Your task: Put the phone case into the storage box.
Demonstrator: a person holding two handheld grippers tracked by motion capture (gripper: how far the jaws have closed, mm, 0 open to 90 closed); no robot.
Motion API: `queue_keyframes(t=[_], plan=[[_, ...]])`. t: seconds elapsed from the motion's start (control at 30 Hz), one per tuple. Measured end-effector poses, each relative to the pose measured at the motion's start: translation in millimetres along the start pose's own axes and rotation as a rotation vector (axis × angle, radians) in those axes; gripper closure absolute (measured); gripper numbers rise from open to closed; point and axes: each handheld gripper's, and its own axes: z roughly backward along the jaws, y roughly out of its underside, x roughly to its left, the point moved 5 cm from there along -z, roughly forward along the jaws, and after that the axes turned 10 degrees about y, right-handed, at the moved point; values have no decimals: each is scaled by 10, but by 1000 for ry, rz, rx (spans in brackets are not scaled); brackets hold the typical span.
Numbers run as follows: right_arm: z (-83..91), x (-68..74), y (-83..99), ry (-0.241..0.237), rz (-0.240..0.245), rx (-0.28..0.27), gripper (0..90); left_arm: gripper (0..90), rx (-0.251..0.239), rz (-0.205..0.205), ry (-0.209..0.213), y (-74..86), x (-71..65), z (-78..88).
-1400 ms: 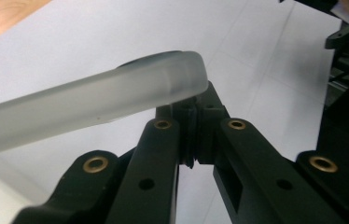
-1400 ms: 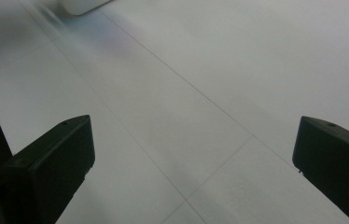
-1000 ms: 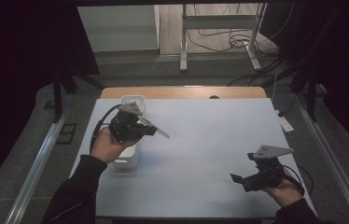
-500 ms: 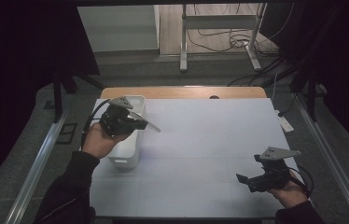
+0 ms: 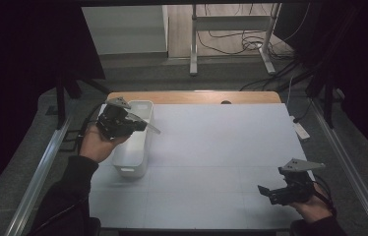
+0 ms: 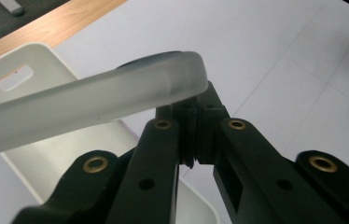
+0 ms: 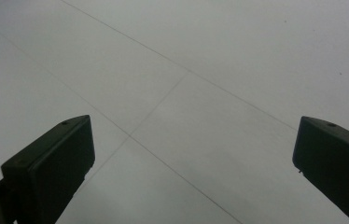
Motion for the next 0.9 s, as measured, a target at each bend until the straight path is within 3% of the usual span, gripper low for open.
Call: queue_keyframes(t=[0.63,0.9], plan=[[138,-97,74,58,-47,-18,0,880,14,54,-78,14,270,128],[170,-117,99,81,-51,-14,0,880,37,53,-120,-24,355,139]])
